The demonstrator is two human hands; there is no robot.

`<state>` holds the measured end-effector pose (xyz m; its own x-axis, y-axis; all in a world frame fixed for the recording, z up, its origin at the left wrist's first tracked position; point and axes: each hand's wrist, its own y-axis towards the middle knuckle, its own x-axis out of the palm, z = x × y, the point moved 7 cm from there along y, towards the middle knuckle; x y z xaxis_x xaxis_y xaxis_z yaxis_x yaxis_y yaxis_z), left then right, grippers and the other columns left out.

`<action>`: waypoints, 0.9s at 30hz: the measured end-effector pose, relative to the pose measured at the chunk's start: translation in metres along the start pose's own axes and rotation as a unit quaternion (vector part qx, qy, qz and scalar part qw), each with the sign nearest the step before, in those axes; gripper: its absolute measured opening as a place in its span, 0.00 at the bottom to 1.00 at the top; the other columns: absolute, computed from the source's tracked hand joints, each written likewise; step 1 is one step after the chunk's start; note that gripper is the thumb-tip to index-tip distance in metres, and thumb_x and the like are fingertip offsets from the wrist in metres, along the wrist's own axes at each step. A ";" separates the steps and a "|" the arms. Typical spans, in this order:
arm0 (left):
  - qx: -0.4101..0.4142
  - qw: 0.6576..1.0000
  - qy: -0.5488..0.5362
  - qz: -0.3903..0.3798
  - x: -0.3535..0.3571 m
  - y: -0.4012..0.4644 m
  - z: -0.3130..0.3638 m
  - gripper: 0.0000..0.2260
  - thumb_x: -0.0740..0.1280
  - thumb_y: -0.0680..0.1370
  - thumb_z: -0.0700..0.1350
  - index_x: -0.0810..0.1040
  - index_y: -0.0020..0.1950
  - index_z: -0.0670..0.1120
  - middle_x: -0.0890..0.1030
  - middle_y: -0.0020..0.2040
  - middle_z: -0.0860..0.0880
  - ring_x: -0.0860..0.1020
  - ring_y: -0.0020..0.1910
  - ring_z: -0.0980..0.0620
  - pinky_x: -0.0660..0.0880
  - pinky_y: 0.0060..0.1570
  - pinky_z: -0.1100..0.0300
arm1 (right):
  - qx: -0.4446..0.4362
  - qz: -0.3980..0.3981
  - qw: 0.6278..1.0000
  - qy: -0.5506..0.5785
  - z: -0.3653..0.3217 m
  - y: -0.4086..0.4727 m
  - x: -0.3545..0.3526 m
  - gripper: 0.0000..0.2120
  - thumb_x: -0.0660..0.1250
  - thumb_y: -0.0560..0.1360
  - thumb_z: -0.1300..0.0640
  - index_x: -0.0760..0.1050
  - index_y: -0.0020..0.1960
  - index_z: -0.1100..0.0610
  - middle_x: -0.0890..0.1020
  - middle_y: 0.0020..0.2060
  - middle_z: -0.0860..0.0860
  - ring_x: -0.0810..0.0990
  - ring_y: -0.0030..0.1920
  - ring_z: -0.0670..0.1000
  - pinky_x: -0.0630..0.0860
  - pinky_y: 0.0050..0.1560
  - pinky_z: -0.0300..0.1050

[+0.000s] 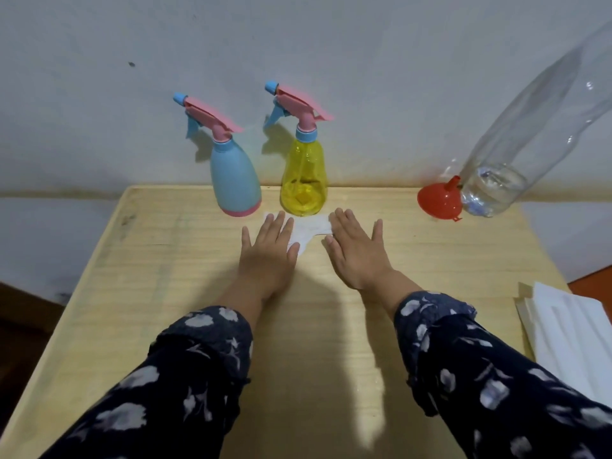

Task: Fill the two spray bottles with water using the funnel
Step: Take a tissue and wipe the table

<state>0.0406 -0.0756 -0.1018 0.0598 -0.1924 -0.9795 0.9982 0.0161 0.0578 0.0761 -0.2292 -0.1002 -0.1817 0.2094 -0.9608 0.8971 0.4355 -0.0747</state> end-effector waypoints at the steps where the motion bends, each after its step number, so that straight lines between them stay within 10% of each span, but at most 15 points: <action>1: -0.008 0.999 0.004 -0.034 0.007 0.000 -0.003 0.25 0.47 0.82 0.53 0.56 0.79 0.47 0.55 0.80 0.48 0.52 0.78 0.50 0.48 0.73 0.38 | 0.004 -0.007 1.000 -0.008 0.000 0.001 0.001 0.28 0.40 0.82 0.43 0.46 0.79 0.54 0.46 0.78 0.48 0.41 0.78 0.47 0.35 0.72 0.64; 5: 0.000 0.995 0.028 -0.094 0.008 -0.005 -0.004 0.24 0.43 0.84 0.52 0.44 0.80 0.50 0.41 0.80 0.53 0.41 0.78 0.54 0.42 0.74 0.39 | -0.024 -0.031 0.998 -0.047 -0.002 -0.006 0.004 0.30 0.40 0.81 0.41 0.46 0.78 0.54 0.45 0.78 0.48 0.40 0.78 0.47 0.35 0.72 0.64; 27: 0.108 0.977 0.048 -0.180 -0.005 -0.179 0.013 0.42 0.33 0.69 0.70 0.40 0.79 0.53 0.37 0.78 0.59 0.36 0.77 0.57 0.38 0.73 0.39 | -0.027 -0.074 0.994 -0.080 -0.033 -0.177 0.020 0.41 0.41 0.72 0.29 0.44 0.78 0.51 0.43 0.78 0.46 0.40 0.78 0.48 0.36 0.74 0.61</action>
<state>-0.1381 -0.0899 -0.1047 -0.2858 -0.0546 -0.9567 0.9327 -0.2450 -0.2646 -0.0995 -0.2732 -0.0977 -0.2406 -0.0004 -0.9706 0.8412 0.4989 -0.2087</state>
